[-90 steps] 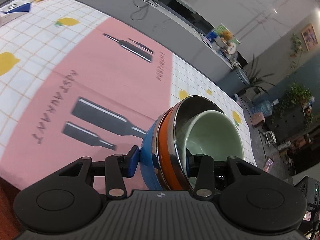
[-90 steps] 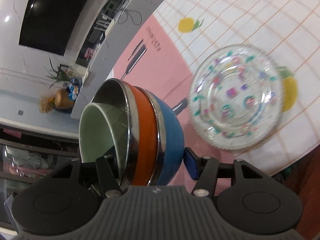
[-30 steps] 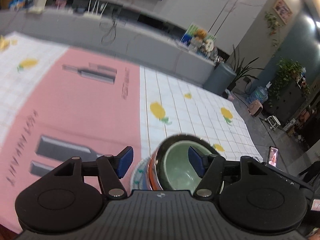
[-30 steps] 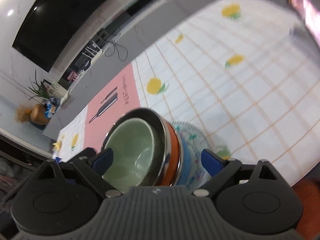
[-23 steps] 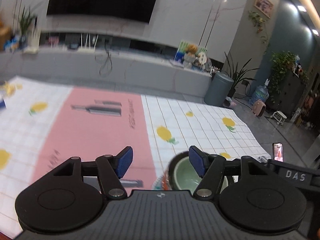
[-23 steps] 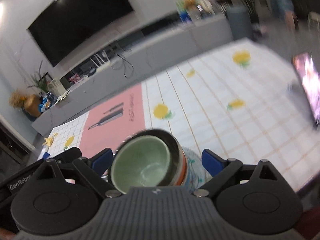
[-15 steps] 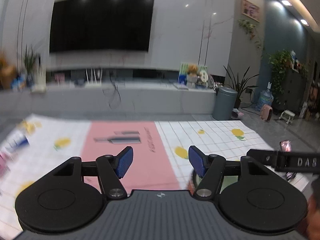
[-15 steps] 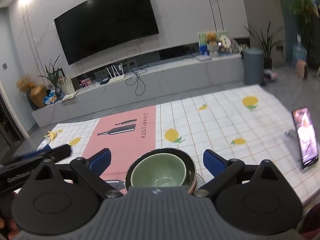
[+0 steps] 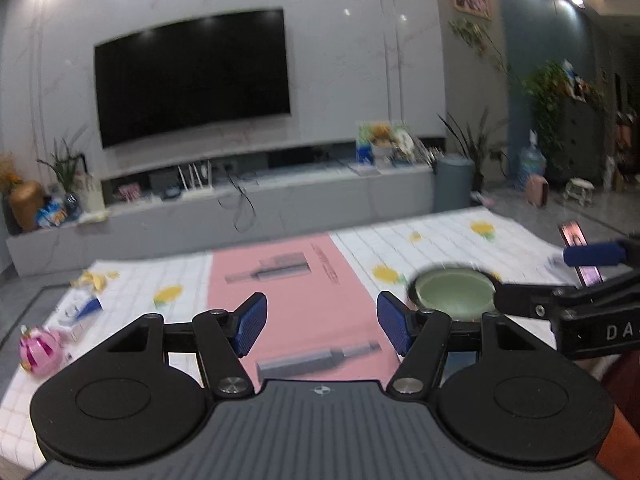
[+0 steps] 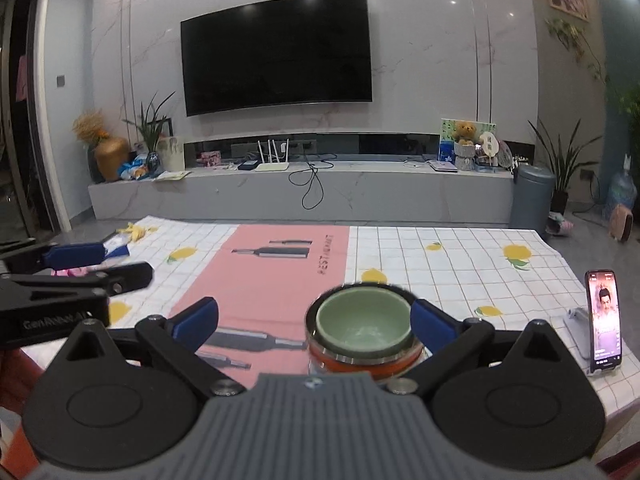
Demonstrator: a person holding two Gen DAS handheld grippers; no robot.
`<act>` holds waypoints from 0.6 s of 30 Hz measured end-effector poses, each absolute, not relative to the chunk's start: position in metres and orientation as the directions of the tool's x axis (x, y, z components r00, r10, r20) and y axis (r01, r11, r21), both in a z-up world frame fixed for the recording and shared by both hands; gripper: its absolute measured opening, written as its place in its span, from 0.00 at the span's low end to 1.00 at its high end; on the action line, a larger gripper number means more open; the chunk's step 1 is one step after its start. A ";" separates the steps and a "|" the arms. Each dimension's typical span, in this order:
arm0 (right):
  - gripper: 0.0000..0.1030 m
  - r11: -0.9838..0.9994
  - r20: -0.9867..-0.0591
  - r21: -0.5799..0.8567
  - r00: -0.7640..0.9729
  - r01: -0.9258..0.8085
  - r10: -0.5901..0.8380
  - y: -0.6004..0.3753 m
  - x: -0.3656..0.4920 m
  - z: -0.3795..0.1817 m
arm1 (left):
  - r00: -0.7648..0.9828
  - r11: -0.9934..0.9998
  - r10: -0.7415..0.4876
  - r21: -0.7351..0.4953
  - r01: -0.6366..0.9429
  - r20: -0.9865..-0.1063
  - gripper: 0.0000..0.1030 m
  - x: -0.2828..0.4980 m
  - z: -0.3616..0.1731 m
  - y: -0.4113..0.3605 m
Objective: Organize plates and bowls
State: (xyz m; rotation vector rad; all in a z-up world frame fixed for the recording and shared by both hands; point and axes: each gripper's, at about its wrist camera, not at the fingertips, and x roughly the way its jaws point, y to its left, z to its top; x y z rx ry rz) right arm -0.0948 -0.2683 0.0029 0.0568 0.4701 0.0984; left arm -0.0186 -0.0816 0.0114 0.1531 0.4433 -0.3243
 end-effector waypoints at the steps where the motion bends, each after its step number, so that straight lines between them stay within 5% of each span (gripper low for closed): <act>1: 0.97 0.995 -0.454 0.074 0.886 -0.072 0.098 -0.266 -0.099 -0.001 | 0.843 0.939 -0.275 0.059 0.338 -0.463 0.73 -0.020 0.006 -0.081; 18: 0.97 0.999 -0.628 0.042 0.778 0.013 0.017 -0.251 -0.116 -0.063 | 0.768 0.964 -0.148 0.084 0.254 -0.623 0.73 -0.034 -0.054 -0.072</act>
